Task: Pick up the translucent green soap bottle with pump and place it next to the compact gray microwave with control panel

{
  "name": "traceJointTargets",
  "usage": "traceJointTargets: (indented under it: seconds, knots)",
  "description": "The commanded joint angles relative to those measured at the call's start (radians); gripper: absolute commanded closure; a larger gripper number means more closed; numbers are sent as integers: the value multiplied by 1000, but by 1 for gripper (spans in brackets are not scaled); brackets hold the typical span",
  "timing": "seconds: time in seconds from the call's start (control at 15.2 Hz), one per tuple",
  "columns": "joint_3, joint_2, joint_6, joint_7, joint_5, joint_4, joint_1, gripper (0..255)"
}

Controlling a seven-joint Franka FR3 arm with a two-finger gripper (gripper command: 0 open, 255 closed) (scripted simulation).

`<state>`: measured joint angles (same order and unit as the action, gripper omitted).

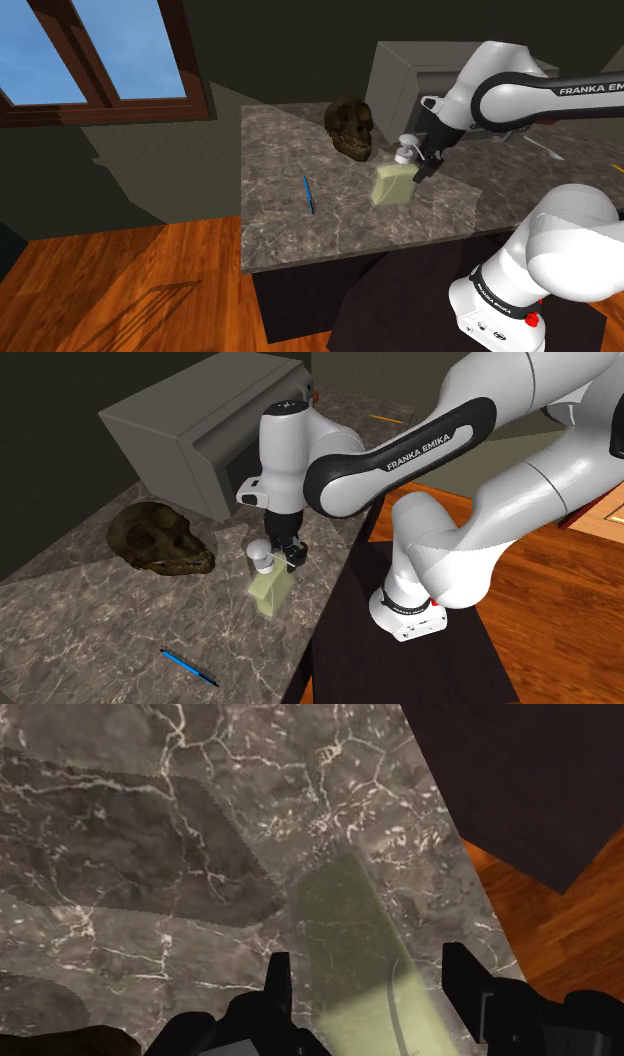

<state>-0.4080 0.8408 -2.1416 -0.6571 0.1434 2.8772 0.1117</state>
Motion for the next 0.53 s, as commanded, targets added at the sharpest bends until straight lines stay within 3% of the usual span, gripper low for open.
traceJointTargets:
  seconds: [0.0,0.46]
  knots:
    - [8,10,32,5,-6,-23,3,255]
    - [36,45,142,20,-23,-99,10,255]
